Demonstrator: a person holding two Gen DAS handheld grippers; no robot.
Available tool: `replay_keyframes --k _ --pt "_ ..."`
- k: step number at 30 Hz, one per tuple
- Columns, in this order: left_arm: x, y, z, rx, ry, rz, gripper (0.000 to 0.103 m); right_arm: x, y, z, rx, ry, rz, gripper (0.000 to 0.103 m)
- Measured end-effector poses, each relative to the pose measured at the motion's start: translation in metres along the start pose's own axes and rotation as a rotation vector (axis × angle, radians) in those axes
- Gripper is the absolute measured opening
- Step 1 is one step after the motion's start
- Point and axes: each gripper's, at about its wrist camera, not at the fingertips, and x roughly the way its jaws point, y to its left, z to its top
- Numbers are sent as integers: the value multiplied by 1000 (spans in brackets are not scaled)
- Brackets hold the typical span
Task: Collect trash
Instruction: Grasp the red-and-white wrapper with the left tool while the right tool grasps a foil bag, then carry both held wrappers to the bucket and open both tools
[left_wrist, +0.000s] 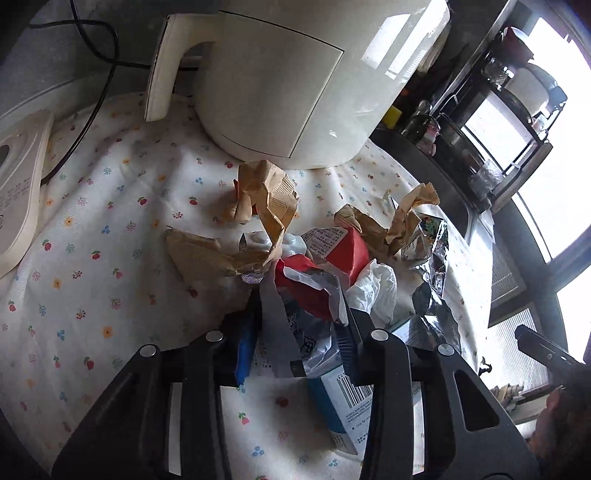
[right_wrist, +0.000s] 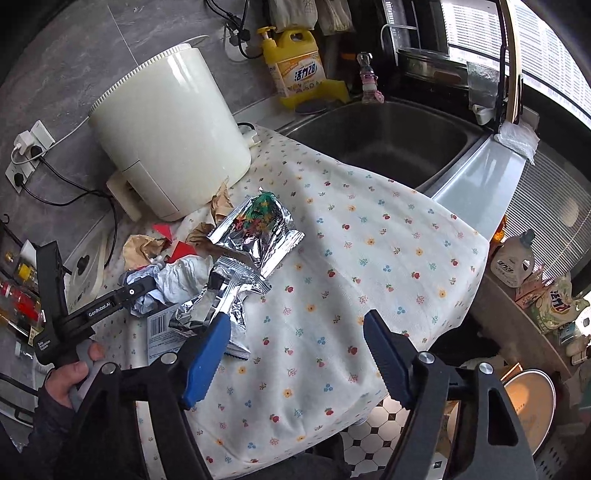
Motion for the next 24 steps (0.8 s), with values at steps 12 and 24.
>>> replay_keyframes --k 12,24 --pt "-39 25 -16 -53 -52 20 38 50 50 7 -95 120 100 66" --pt "-71 27 -38 -91 -99 34 38 53 53 6 -136 165 128 9"
